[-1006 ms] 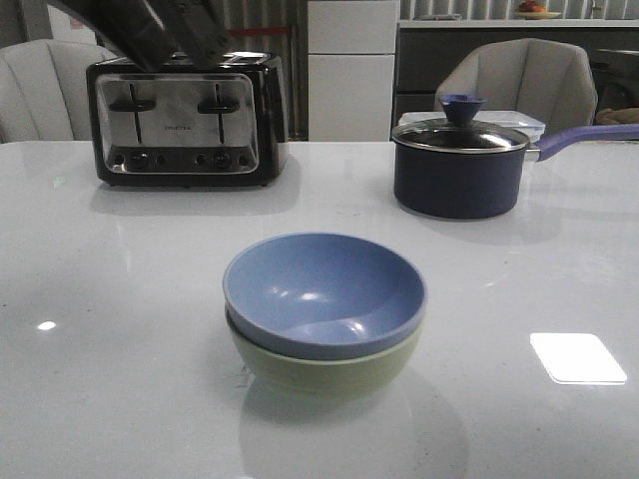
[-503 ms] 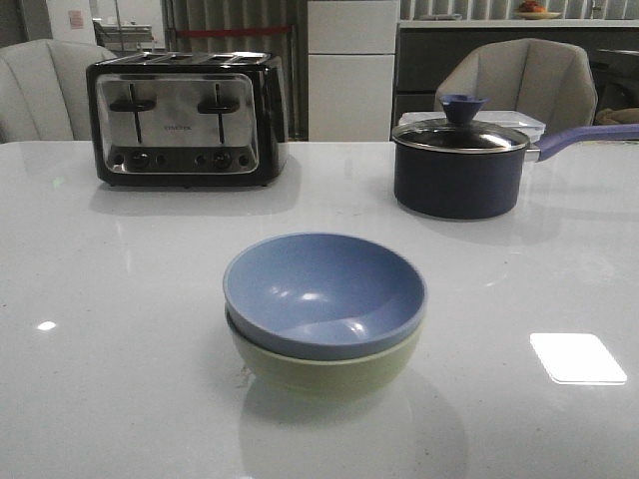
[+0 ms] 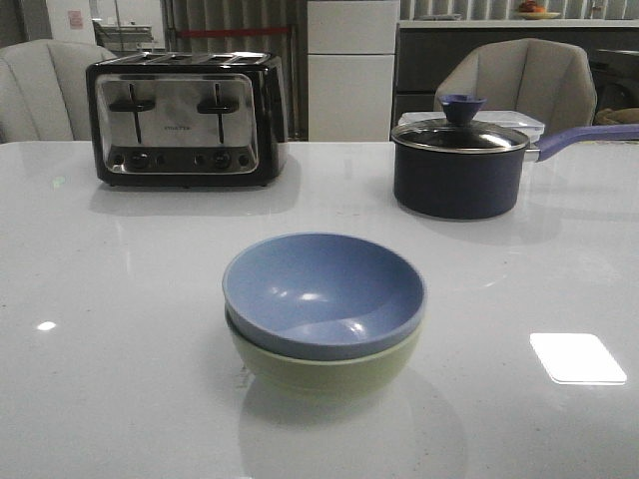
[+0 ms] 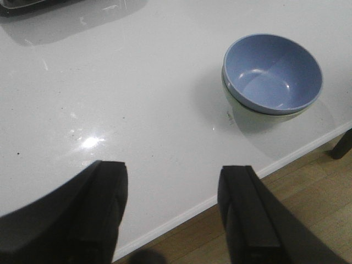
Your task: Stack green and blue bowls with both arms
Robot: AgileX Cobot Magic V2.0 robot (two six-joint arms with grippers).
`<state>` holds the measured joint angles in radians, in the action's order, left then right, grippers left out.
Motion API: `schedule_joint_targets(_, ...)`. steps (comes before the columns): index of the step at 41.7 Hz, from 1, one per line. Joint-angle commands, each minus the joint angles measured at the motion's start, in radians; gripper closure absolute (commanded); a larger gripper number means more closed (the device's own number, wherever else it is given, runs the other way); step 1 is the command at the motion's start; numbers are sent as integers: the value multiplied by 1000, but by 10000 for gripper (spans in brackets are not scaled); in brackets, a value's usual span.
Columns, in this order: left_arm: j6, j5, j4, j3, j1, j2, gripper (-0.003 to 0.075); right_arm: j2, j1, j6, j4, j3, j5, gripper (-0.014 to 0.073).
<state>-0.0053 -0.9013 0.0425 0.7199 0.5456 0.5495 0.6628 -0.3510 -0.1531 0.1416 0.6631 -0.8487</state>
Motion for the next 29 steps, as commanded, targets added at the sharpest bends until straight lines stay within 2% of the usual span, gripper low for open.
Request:
schedule_joint_targets(1,-10,80,5,27,7,1,302,-17,6,6,-6,17,52,130)
schedule_joint_targets(3,-10,80,5,27,7,1,338,-19,6,6,-6,17,51,145)
schedule_joint_targets(6,-10,80,5,27,7,1,407,-19,6,6,-6,17,51,213)
schedule_joint_targets(11,-10,80,5,27,7,1,535,-19,6,6,-6,17,51,386)
schedule_joint_targets(16,-10,80,5,27,7,1,632,-19,6,6,-6,17,51,510)
schedule_joint_targets(19,-10,80,5,27,7,1,625,-19,6,6,-6,17,51,544)
schedule_joint_targets(29,-10,77,-2,27,7,1,627,-19,6,6,-6,17,43,538)
